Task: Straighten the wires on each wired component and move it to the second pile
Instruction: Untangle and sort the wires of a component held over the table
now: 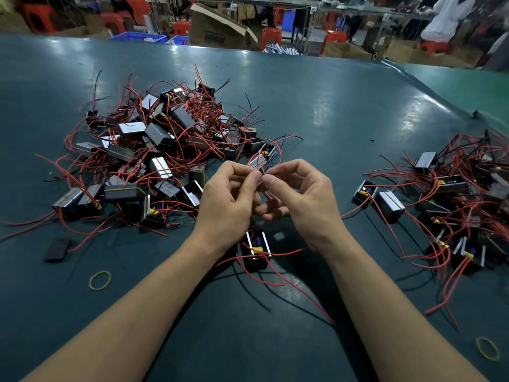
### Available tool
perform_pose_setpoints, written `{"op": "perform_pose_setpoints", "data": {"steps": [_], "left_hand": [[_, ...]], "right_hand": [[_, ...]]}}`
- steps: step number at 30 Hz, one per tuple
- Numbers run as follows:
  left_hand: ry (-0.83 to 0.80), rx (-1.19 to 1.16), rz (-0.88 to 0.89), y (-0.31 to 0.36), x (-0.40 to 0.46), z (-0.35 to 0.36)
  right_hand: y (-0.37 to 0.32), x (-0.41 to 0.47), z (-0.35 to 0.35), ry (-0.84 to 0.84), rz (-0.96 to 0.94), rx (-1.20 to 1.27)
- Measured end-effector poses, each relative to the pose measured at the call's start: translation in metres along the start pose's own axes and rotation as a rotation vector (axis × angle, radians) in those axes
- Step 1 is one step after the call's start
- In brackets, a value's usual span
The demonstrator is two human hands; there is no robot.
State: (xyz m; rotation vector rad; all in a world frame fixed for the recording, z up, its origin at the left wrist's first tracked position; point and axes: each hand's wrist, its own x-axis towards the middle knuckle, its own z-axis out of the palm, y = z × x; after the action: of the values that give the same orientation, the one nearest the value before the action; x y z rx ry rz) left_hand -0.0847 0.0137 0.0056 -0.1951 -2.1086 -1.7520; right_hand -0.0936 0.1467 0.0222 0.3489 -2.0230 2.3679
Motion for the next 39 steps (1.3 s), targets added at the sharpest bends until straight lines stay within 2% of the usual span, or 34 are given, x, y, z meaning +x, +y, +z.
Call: {"op": "perform_pose_setpoints", "data": {"steps": [7, 13, 19, 27, 34, 39], "left_hand": [[0.074, 0.064, 0.055, -0.0002, 0.0016, -0.0029], [-0.006, 0.107, 0.083, -0.0015, 0.0009, -0.0036], [0.062, 0.094, 0.116, -0.0019, 0.0009, -0.0041], [-0.003, 0.063, 0.154, 0.0018, -0.0034, -0.0039], [0.113, 0.083, 0.111, -0.0011, 0.0023, -0.0070], [0.083, 0.081, 0.112, -0.0008, 0.0012, -0.0057]], "right_hand": [[-0.0002, 0.0008, -0.0035, -0.015, 0.002, -0.024], [0.0006, 0.0012, -0.0070, 0.071, -0.040, -0.096], [-0.0005, 0.0008, -0.0084, 0.052, -0.030, -0.100], [-0.0033, 0.0026, -0.0101, 0.125, 0.009, -0.084], [-0.0022, 0.0033, -0.0104, 0.012, 0.079, 0.009], [-0.0015, 0.0017, -0.0100, 0.033, 0.041, -0.012]]}}
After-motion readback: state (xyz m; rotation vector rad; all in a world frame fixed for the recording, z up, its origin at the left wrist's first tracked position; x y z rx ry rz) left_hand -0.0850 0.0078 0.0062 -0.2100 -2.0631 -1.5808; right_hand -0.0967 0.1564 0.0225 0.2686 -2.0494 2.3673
